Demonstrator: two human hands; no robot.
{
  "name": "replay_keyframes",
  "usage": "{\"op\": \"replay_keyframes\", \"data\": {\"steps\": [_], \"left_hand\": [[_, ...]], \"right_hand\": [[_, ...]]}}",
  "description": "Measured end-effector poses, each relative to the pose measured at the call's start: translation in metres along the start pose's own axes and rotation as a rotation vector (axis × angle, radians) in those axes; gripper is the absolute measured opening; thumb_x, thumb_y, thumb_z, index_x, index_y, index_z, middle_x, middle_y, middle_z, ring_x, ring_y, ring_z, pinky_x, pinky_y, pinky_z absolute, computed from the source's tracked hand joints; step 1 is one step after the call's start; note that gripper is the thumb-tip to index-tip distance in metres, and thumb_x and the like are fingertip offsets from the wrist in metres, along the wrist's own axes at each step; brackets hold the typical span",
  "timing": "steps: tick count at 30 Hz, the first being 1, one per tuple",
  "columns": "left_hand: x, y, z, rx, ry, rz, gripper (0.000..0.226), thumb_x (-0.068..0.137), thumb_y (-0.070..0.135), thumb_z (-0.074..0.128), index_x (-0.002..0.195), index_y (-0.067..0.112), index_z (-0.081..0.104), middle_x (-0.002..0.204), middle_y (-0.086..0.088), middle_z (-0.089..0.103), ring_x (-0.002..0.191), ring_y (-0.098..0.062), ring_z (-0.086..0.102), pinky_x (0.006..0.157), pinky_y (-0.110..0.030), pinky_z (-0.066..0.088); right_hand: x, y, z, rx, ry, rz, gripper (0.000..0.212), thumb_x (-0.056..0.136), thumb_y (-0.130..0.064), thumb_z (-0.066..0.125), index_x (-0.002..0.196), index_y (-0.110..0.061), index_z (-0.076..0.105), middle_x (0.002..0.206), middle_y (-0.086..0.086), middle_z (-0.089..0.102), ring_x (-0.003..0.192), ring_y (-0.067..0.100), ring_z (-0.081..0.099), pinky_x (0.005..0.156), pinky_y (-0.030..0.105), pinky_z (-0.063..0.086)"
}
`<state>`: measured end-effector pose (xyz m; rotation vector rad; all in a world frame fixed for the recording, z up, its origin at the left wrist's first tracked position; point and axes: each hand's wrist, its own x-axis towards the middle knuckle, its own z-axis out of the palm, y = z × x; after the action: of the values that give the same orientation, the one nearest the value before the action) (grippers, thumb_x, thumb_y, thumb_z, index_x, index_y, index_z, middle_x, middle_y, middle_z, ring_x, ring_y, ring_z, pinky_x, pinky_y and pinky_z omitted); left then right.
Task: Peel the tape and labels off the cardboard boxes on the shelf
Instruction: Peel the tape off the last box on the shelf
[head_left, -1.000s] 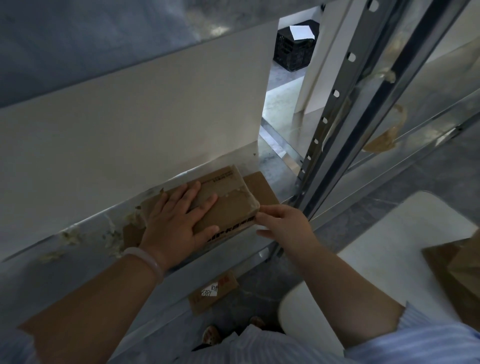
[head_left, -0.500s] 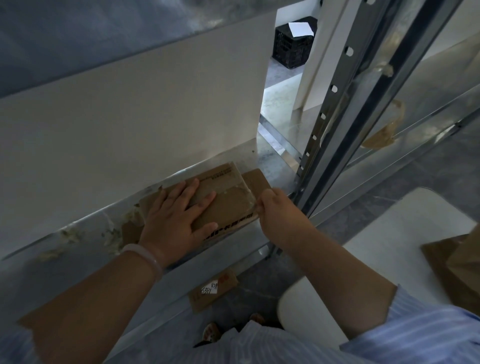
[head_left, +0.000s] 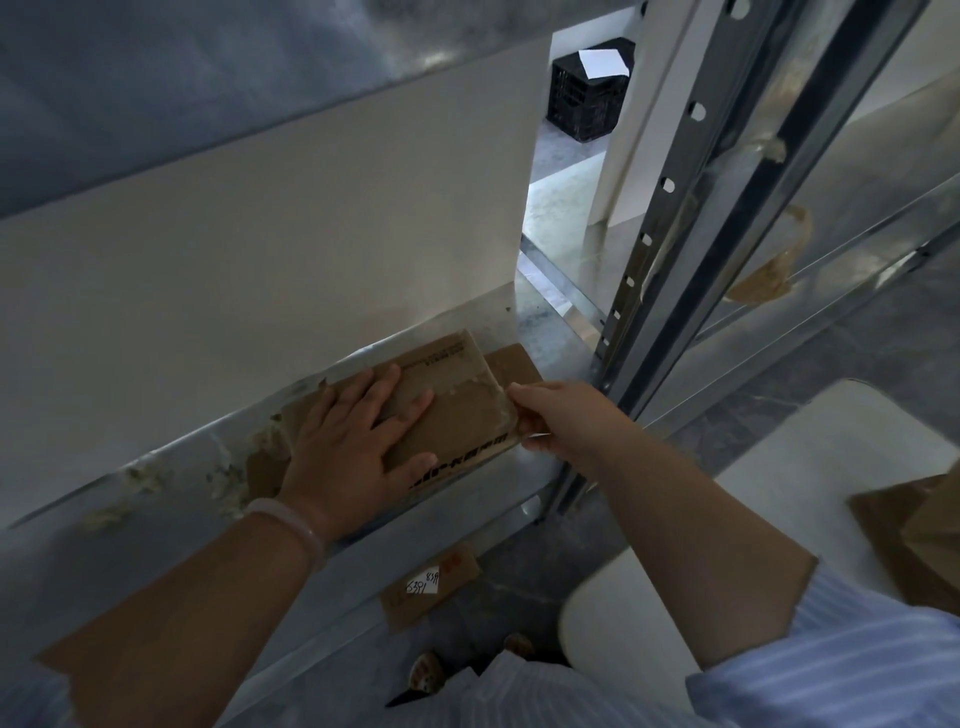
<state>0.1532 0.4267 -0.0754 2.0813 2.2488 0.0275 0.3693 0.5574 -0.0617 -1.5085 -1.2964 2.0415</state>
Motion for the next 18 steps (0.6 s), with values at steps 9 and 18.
{"op": "replay_keyframes", "data": {"steps": [9,18], "left_hand": [[0.001,-0.003,0.002,0.006,-0.002,-0.001,0.07,0.087,0.077,0.011,0.146,0.044,0.027,0.158,0.0,0.022,0.144,-0.025,0.023,0.115,-0.052,0.016],[-0.001,-0.003,0.003,-0.007,0.007,0.019,0.068,0.087,0.077,0.013,0.146,0.046,0.026,0.159,0.003,0.02,0.145,-0.024,0.021,0.116,-0.05,0.012]], "right_hand": [[0.019,-0.014,0.013,0.163,-0.007,0.077,0.007,0.093,-0.007,0.059,0.086,-0.006,0.062,0.077,0.01,0.062,0.068,0.018,0.057,0.07,0.035,0.052],[0.03,-0.021,0.011,0.119,-0.003,0.163,0.028,0.088,-0.033,0.067,0.098,-0.006,0.065,0.077,0.011,0.06,0.071,0.025,0.055,0.07,0.035,0.046]]}}
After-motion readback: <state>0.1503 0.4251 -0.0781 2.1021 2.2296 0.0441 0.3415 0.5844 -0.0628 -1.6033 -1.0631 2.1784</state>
